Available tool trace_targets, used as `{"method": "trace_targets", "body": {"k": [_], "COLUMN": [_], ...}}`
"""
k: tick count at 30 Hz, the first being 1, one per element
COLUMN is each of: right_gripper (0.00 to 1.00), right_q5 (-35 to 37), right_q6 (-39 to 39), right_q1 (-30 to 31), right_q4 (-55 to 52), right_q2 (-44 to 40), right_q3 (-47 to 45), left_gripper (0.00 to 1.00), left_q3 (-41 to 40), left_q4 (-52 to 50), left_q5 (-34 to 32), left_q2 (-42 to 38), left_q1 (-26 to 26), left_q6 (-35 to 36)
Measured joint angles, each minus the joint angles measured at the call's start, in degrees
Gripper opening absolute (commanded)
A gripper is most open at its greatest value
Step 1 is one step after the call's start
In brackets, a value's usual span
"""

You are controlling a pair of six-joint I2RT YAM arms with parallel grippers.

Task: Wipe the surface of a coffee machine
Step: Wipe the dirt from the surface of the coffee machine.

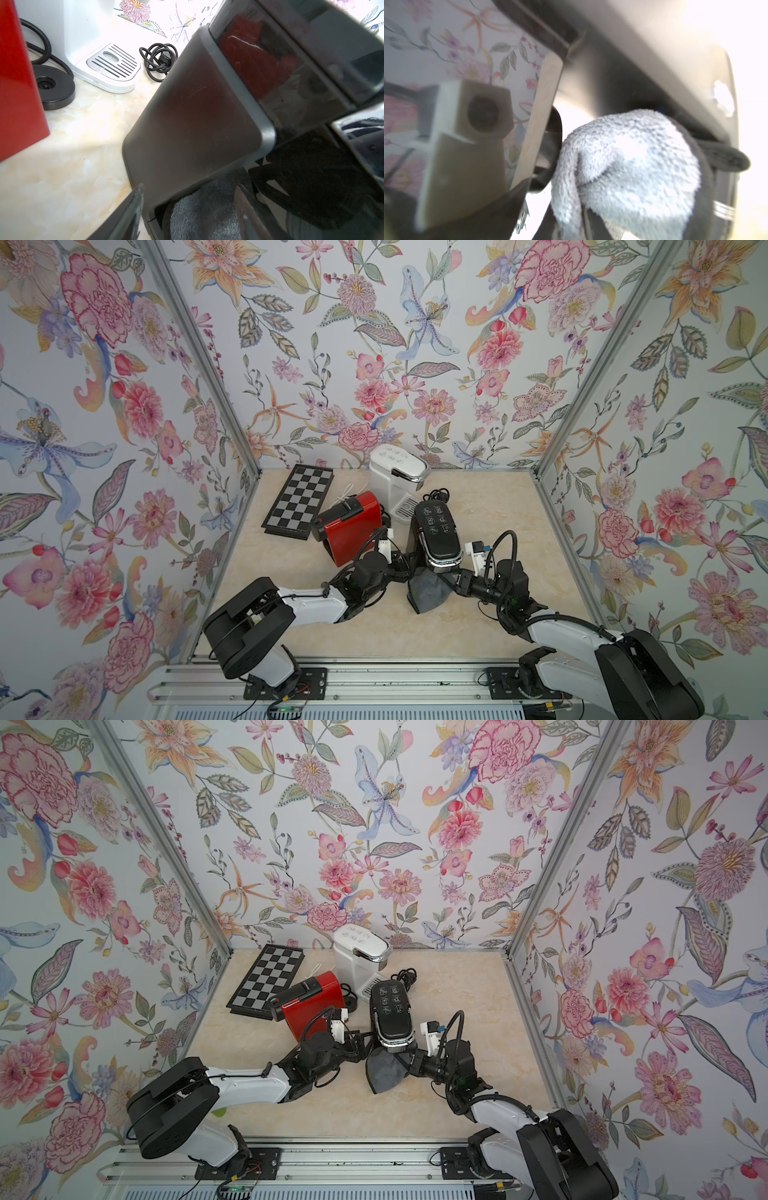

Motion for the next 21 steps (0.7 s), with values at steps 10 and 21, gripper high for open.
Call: {"method": "trace_targets", "body": {"k": [10,21], "right_gripper": [0.15,0.15], "right_q5": [1.29,1.25], "right_q6": [0.00,-0.09], "right_q1": [-6.88,-10.21], "right_q4": [6.82,7.17], "right_q2": [-0.70,-4.94], "right_q3": [-0.76,2.23], "left_gripper": [0.70,0.70], "left_q3": [-0.02,-0.04], "left_q4": [0.28,0.31], "left_q5": [0.09,0.11], "left_q2": [0.11,0.33], "left_q1": [0.00,-0.04], "left_q6": [-0.22,-0.24]}}
